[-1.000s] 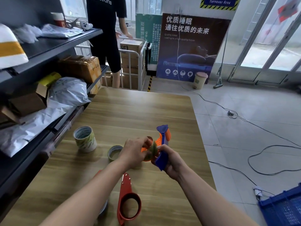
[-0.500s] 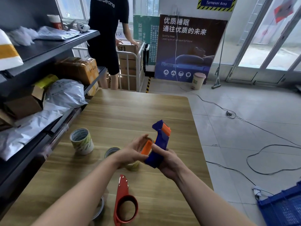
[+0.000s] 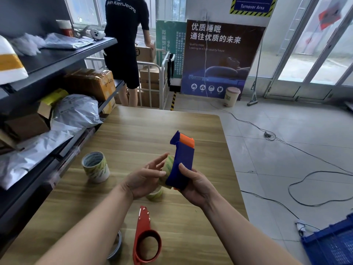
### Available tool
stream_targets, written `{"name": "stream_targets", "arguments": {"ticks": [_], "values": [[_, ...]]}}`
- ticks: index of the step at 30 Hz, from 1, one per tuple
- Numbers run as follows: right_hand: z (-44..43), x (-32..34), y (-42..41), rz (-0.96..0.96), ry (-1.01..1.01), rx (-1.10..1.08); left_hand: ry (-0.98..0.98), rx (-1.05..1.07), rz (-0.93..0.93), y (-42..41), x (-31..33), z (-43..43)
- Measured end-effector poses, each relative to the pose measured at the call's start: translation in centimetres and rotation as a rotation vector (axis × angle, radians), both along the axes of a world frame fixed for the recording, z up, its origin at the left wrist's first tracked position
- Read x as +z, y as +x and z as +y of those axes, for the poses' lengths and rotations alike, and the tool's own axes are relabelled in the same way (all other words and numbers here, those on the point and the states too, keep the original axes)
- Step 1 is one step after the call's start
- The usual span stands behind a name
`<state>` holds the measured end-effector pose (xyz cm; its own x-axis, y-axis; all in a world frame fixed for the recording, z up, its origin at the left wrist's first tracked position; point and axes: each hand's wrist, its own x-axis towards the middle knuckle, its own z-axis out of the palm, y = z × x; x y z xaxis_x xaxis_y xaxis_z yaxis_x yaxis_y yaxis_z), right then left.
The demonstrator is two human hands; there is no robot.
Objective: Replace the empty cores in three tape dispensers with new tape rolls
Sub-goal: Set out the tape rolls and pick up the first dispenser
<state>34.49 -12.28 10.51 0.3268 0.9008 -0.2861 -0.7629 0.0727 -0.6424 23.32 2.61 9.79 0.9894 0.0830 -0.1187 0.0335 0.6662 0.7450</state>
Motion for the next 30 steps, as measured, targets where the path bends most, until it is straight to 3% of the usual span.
{"name": "stream_targets", "arguments": {"ticks": [9,18,25,30], "values": [[0.3,0.0,-0.4,-0.048,0.031,0.034,0.134,0.183,0.140,0.6,1.0,-0.9],[0.7,0.4,-0.4,-0.073,0.027,-0.018,0.087,0.302,0.170,1.4,2.0,-2.4],[0.1,-0.3,-0.4,-0.334,-0.039,0.121,0.435,0.280,0.581,1.5,2.4,-2.3],[0.5,0.0,-0.7,-0.478,-0.075,0.158,0.438,0.362,0.412,1.7,2.8,-1.8]]}}
